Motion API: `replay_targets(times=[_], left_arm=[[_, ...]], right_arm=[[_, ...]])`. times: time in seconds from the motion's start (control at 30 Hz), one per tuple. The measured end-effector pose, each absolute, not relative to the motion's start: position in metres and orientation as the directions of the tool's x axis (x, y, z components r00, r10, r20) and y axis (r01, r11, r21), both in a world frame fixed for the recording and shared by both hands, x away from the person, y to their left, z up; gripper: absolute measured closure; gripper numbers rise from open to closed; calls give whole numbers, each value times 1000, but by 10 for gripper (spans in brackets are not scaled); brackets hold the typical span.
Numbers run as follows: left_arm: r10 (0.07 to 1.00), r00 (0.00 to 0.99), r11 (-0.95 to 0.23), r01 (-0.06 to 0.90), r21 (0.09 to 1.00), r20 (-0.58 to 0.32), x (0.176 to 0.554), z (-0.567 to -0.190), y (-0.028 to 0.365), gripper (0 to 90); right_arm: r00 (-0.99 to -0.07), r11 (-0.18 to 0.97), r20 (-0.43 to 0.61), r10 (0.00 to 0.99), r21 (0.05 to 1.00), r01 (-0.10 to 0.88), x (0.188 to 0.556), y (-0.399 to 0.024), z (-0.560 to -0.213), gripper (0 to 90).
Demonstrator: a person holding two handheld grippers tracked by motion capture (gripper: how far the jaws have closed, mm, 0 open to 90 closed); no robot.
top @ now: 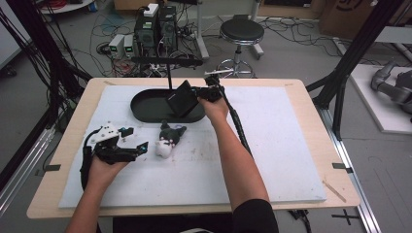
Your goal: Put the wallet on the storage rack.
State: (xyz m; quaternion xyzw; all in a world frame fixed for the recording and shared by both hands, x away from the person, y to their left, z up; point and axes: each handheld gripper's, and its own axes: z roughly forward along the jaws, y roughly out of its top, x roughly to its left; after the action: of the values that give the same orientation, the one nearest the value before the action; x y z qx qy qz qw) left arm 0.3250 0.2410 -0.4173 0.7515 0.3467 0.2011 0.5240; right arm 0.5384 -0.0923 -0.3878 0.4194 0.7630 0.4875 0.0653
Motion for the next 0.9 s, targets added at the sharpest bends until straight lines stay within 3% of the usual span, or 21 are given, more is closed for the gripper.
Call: replay_targets(times=[0.27,0.43,0.7,0.9], left_arm=[[731,680,-214,308,927,-57,325,-417,240,156],[737,674,-212,306,928,-54,324,-416,242,156],[746,664,-210,311,927,-54,323,-417,245,156],[752,657,-207,315,926,-55,323,-418,245,156]], right_arm=[[-619,210,293,729,765,609,543,-91,-401,841],[-623,263,217,751,767,585,542,-86,-405,794],[-598,320,164,785,719,617,544,-88,-413,541],[-624,342,161,765,720,604,537,-93,-402,459]])
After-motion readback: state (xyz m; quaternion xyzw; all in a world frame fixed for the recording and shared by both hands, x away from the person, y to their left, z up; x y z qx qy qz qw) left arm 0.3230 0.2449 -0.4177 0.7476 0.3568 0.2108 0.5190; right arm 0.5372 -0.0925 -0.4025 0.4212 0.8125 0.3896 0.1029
